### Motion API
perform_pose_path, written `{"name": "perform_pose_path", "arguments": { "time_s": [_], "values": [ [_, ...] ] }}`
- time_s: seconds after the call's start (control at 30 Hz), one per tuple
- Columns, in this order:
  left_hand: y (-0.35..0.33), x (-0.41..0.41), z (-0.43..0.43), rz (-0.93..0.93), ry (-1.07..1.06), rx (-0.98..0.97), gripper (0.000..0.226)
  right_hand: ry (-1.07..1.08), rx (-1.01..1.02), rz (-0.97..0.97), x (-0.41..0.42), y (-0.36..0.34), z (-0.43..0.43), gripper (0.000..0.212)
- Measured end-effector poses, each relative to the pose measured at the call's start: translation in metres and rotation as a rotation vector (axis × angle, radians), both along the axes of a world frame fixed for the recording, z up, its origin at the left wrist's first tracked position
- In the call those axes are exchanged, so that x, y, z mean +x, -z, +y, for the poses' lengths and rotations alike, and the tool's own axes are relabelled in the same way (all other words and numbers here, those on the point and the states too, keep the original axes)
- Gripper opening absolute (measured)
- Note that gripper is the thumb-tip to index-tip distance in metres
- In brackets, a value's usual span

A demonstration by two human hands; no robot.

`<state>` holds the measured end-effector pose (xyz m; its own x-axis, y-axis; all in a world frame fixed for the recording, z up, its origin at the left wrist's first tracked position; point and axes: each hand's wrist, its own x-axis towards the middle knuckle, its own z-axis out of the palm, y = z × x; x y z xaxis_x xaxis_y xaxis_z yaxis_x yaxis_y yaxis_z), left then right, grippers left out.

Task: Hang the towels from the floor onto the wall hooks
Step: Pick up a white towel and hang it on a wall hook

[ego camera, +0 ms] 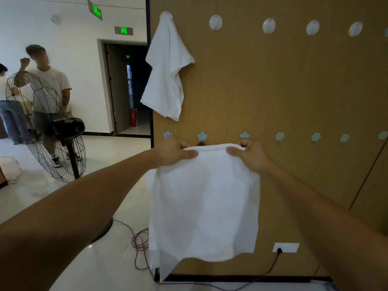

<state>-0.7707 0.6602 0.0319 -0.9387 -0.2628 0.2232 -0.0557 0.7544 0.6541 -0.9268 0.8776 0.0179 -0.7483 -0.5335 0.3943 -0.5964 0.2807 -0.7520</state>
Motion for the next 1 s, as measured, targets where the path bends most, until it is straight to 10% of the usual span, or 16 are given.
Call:
{"name": "perform_pose_path", "arguments": {
  "time_s": [0.37,0.7,1.0],
  "values": [
    [-0.029,-0.135,0.009,0.440,-0.285,-0.175,0.028,0.045,-0.140,0.185,-0.097,-0.049,-0.036,0.015],
    [-0.105,-0.229,-0.018,0.684,-0.275,-0.101,0.021,-0.200,-0.202,0.160,-0.185,-0.143,-0.055,0.041],
    [-0.208,-0.283,-0.066,0.890,-0.270,-0.176,0.026,0.062,-0.466,0.412,-0.220,-0.231,-0.135,0.021]
  ]
}}
